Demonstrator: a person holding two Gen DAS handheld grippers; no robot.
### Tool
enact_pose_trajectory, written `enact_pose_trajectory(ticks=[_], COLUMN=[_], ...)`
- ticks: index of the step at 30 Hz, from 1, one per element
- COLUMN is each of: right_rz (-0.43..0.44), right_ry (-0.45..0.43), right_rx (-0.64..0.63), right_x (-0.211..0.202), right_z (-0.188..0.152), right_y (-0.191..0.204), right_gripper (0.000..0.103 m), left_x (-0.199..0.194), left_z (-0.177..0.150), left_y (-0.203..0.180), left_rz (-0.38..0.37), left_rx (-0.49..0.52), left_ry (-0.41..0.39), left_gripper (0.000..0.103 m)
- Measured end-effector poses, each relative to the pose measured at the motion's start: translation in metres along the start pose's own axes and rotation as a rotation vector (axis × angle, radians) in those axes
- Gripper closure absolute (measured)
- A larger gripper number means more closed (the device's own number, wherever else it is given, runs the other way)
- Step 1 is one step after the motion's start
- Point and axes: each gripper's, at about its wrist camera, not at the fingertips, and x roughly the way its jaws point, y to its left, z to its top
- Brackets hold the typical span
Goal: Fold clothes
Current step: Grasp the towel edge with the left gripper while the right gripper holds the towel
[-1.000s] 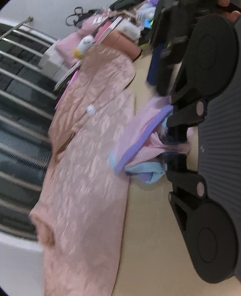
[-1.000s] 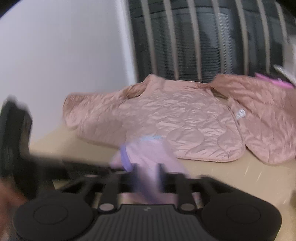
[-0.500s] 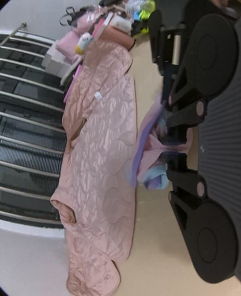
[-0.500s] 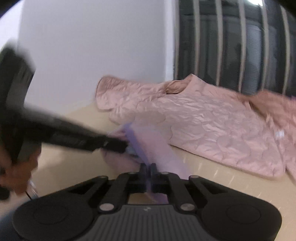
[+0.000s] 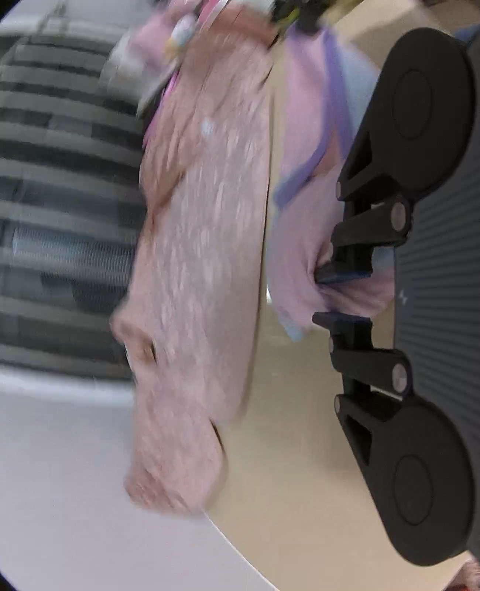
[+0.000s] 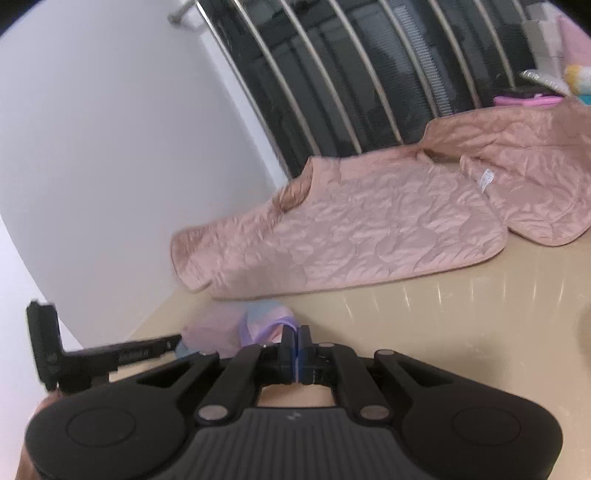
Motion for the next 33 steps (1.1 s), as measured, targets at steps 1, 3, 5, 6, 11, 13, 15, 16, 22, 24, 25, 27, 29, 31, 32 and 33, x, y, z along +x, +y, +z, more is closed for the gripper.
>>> enact_pose_trajectory(ticks=[1, 3, 5, 6, 11, 13, 15, 16, 22, 24, 25, 27, 29, 31, 32, 33], right_rz=[-0.01, -0.03, -0.034, -0.036, -0.085, -0.128, -0.138, -0.149, -0.287, -0.315, -0.335, -0.356, -0.354, -0.359, -0.364, -0.369], right_ry=[0.001, 0.008, 0.02, 0.026, 0.011, -0.004, 0.014, 0.021, 0.014, 0.001, -0.004, -0.002, 0.011, 0.019, 0.021, 0.022], right_rx=[-0.009, -0.029, -0.034, -0.036, -0.052, -0.067, -0.025, -0.013, 0.059, 0.072, 0.064, 0.036, 0.015, -0.014, -0.031, -0.048], right_x=[-0.002, -0.006, -0.004, -0.004, -0.006, -0.009, -0.005, -0.003, 0.005, 0.002, 0.001, 0.001, 0.002, 0.004, 0.004, 0.004], right_z=[-0.001, -0.002, -0.006, -0.008, -0.015, -0.016, -0.019, -0.021, -0.032, -0.033, -0.032, -0.032, -0.031, -0.03, -0.03, -0.03], right_y=[0.001, 0.003, 0.004, 0.004, 0.009, 0.008, -0.003, -0.007, -0.026, -0.031, -0.031, -0.03, -0.027, -0.021, -0.018, -0.015], right_gripper=[0.103, 0.102, 0.102, 0.102, 0.102, 0.102, 0.102, 0.102, 0.103, 0.103, 0.103, 0.103, 0.102, 0.102, 0.102, 0.102], left_x=[-0.008, -0.022, -0.016, -0.013, 0.0, 0.006, 0.011, 0.011, -0.033, -0.04, -0.044, -0.05, -0.054, -0.057, -0.052, -0.045], left_z=[-0.001, -0.004, -0.005, -0.006, -0.01, -0.012, -0.014, -0.013, 0.002, -0.008, -0.015, -0.019, -0.017, -0.014, -0.009, -0.003], left_y=[-0.009, -0.031, -0.038, -0.041, -0.057, -0.063, -0.069, -0.068, 0.052, 0.088, 0.098, 0.099, 0.086, 0.072, 0.064, 0.054], left_rz=[-0.043, -0.116, -0.108, -0.104, -0.082, -0.074, -0.066, -0.06, 0.235, 0.358, 0.394, 0.406, 0.377, 0.345, 0.315, 0.296], left_rx=[0.039, 0.124, 0.128, 0.131, 0.142, 0.147, 0.151, 0.136, -0.308, -0.425, -0.478, -0.495, -0.452, -0.403, -0.349, -0.301], left_ry=[-0.015, -0.047, -0.033, -0.025, 0.01, 0.024, 0.038, 0.035, -0.099, -0.066, -0.049, -0.047, -0.066, -0.083, -0.082, -0.075], left_gripper=[0.046, 0.019, 0.012, 0.012, 0.039, 0.084, 0.091, 0.091, 0.092, 0.092, 0.089, 0.08, 0.064, 0.043, 0.038, 0.029])
